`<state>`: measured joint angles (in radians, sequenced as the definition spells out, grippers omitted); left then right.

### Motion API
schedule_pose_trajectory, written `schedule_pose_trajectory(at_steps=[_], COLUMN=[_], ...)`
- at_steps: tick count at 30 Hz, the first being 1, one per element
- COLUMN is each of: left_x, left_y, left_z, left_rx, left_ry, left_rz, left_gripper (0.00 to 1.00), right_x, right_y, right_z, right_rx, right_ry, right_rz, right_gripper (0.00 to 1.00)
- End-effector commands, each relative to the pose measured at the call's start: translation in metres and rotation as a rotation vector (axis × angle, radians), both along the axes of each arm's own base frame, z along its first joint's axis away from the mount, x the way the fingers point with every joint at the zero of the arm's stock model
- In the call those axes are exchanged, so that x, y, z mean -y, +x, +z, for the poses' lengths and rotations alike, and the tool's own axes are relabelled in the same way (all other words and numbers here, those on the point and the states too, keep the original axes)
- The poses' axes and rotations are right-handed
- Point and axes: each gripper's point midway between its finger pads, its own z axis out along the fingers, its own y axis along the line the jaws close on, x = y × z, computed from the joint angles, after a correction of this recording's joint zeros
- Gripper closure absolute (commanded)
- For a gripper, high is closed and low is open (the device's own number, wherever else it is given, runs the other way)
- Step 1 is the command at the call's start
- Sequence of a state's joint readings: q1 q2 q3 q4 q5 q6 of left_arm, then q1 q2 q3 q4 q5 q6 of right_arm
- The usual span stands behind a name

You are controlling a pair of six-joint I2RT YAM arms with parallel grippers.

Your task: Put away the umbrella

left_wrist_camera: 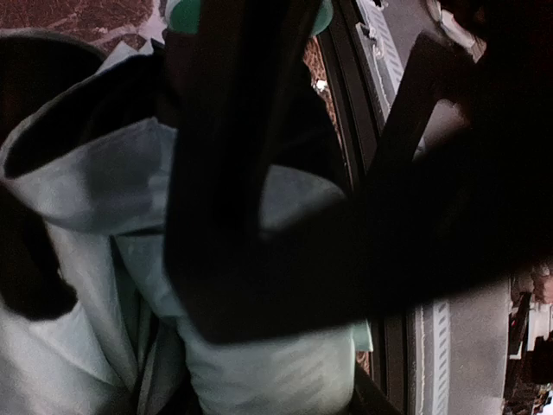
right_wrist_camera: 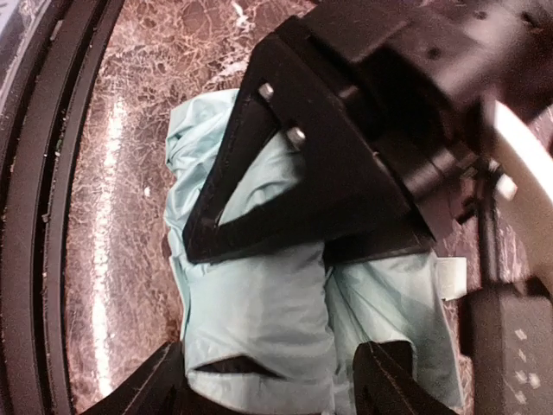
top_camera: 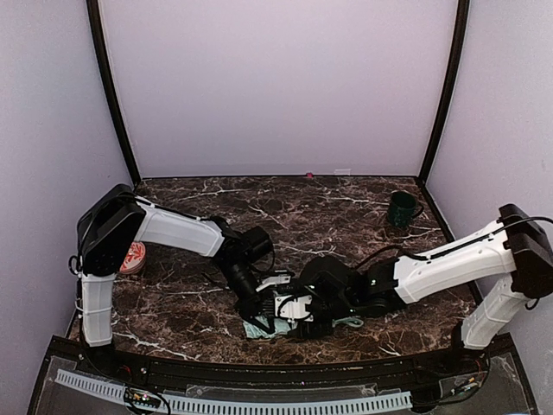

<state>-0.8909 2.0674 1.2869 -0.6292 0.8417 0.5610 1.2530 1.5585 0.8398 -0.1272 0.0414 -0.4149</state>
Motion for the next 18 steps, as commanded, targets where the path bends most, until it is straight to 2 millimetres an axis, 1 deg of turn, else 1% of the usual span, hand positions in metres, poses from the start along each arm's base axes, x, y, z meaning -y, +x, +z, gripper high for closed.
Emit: schedule_pose_trajectory(at_steps=[1,4,6,7,10,11,13,15,16,18], left_x=[-0.074,-0.072,-0.073,-0.073,-0.072,-0.070,-0.065,-0.056,-0.052,-0.045], left_y=[-0.039,-0.040,-0.039,-0.039,-0.039,-0.037,-0.026,-0.007,0.005,0.035], left_z=[-0.064,-0.063,-0.064,-0.064,-0.063,-0.061,-0.058,-0.050,-0.045,-0.032], left_rx=[-0.138,-0.153,-0.150,-0.153,-0.166,-0.169,-0.159,-0.127,-0.094,0.003], left_ry=[0.408,0.397,0.402,0.406,0.395,0.386,0.368,0.324,0.297,0.233], left_rz=[-0.008,-0.004,-0.004,-0.004,-0.003,0.003,0.045,0.114,0.158,0.257], left_gripper=[0.96,0.96,0.97,0.97,0.96,0.93,0.80,0.64,0.55,0.46], right_x=[-0.015,-0.010,-0.003,0.000,0.006,0.007,0.010,0.012,0.014,0.019], right_y=[0.014,0.009,0.007,0.007,0.005,0.004,0.002,-0.003,-0.006,-0.009], right_z=[-0.014,-0.036,-0.049,-0.053,-0.058,-0.058,-0.058,-0.056,-0.057,-0.060], right_rx=[0.109,0.093,0.079,0.073,0.052,0.047,0.027,0.001,-0.011,-0.035], right_ry=[-0.081,-0.156,-0.199,-0.214,-0.232,-0.229,-0.226,-0.216,-0.217,-0.228], right_rz=[0.061,0.113,0.124,0.114,0.096,0.089,0.075,0.081,0.083,0.075], right_gripper=[0.31,0.30,0.33,0.40,0.68,0.74,0.81,0.85,0.86,0.89])
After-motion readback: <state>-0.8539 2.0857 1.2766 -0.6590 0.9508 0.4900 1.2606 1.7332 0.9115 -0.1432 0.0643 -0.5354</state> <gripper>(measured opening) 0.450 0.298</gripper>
